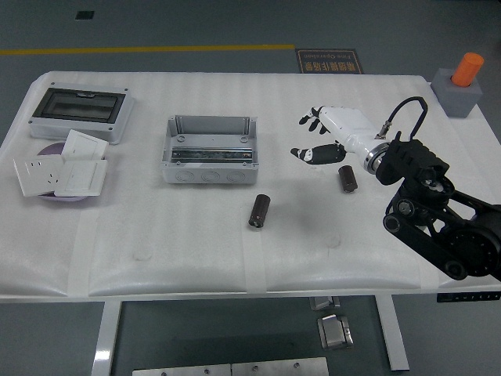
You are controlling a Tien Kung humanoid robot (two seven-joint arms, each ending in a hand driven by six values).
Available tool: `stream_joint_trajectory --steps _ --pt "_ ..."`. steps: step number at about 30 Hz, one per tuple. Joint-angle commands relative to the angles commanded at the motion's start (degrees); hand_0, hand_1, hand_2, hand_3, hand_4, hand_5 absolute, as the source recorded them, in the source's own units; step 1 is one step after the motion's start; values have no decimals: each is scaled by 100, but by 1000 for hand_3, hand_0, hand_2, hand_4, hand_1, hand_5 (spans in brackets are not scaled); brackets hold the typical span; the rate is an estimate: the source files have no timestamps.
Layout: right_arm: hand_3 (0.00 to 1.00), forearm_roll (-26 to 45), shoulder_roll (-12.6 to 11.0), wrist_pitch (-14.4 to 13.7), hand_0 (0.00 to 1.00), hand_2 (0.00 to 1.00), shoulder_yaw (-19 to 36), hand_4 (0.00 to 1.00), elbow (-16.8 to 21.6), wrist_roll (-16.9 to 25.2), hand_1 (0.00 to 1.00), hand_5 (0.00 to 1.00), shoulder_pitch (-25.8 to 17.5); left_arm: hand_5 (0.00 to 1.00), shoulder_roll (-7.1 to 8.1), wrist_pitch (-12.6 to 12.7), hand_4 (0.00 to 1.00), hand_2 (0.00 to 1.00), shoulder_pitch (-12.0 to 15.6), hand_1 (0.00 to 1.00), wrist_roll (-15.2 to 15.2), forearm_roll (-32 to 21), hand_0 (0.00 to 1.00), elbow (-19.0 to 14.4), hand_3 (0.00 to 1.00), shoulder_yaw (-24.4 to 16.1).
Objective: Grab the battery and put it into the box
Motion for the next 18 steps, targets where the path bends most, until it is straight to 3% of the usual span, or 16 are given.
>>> stream_joint_trajectory --steps 2,18 --pt "880 -5 12 -3 420 738 5 998 62 -14 633 599 -114 360 2 1 590 500 -4 616 -6 -13 591 0 650 13" --pt "883 -123 306 -207 423 741 -398 998 22 -78 638 626 -462 358 -4 3 590 500 -32 616 -1 2 591 2 649 5"
